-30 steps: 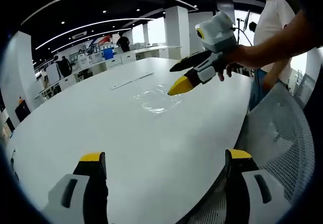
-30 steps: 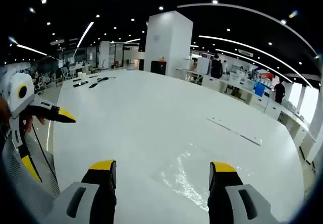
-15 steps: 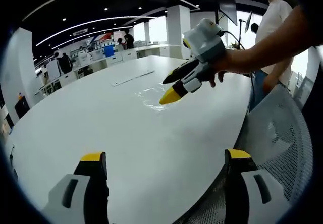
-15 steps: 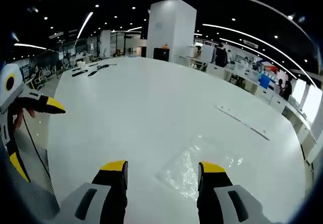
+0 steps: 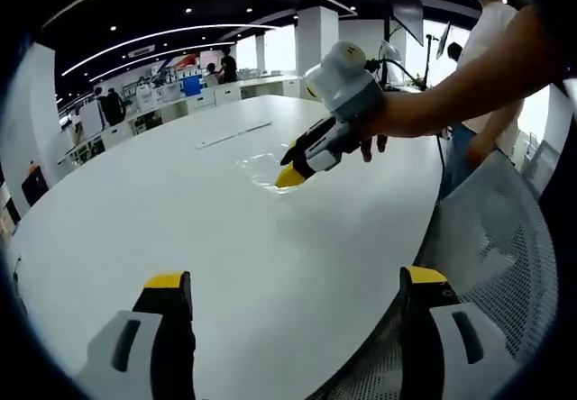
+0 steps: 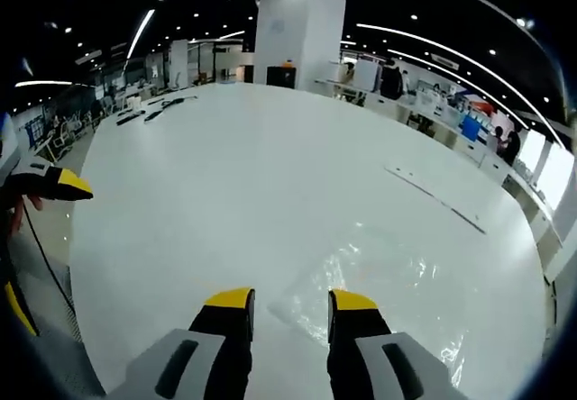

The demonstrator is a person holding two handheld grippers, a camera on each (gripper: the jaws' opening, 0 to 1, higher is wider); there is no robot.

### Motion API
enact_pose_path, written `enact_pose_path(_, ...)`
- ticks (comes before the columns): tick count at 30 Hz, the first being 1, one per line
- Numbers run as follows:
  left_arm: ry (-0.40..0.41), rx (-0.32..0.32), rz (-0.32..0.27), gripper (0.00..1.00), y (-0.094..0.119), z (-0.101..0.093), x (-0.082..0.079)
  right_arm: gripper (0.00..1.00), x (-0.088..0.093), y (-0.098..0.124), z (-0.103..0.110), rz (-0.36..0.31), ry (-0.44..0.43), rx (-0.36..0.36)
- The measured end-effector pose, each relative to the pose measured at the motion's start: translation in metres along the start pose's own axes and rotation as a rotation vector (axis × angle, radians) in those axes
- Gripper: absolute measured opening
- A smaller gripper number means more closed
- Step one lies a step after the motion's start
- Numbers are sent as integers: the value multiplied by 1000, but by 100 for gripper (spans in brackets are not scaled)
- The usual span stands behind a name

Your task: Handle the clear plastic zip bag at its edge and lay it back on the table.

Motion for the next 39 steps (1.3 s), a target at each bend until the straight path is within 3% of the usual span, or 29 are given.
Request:
enact_pose_path(3, 16, 0, -2, 94, 0, 1, -1, 31, 2, -5, -5, 13, 39, 26)
enact_pose_path(6, 21, -1, -3, 93, 0, 1, -1, 27, 5, -9, -2, 42, -17, -1)
enact_pose_path(19, 41, -6, 16, 93, -3, 3, 5, 27, 5, -29, -7, 64, -109, 14)
enact_pose_path(25, 34, -11, 22, 92, -2, 5, 5, 24, 15, -32, -5, 106, -140, -4)
enact_pose_path(35, 26, -12, 34, 91, -2, 4, 8, 18, 20, -26, -1, 99, -87, -15)
enact_pose_path(39, 27, -20, 31, 91, -1, 5, 8, 14, 26, -21, 3, 109, -36, -71)
Point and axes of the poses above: the point that each gripper's makers call its tool centre point, and the gripper's own axes: y roughly backward along the fingers, z roughly to its left, x roughly out of its underside, the point moved 8 cm from there along y, roughly backward along the fingers, and after that the axes turned 3 degrees about -x, right-handed, at the moved point
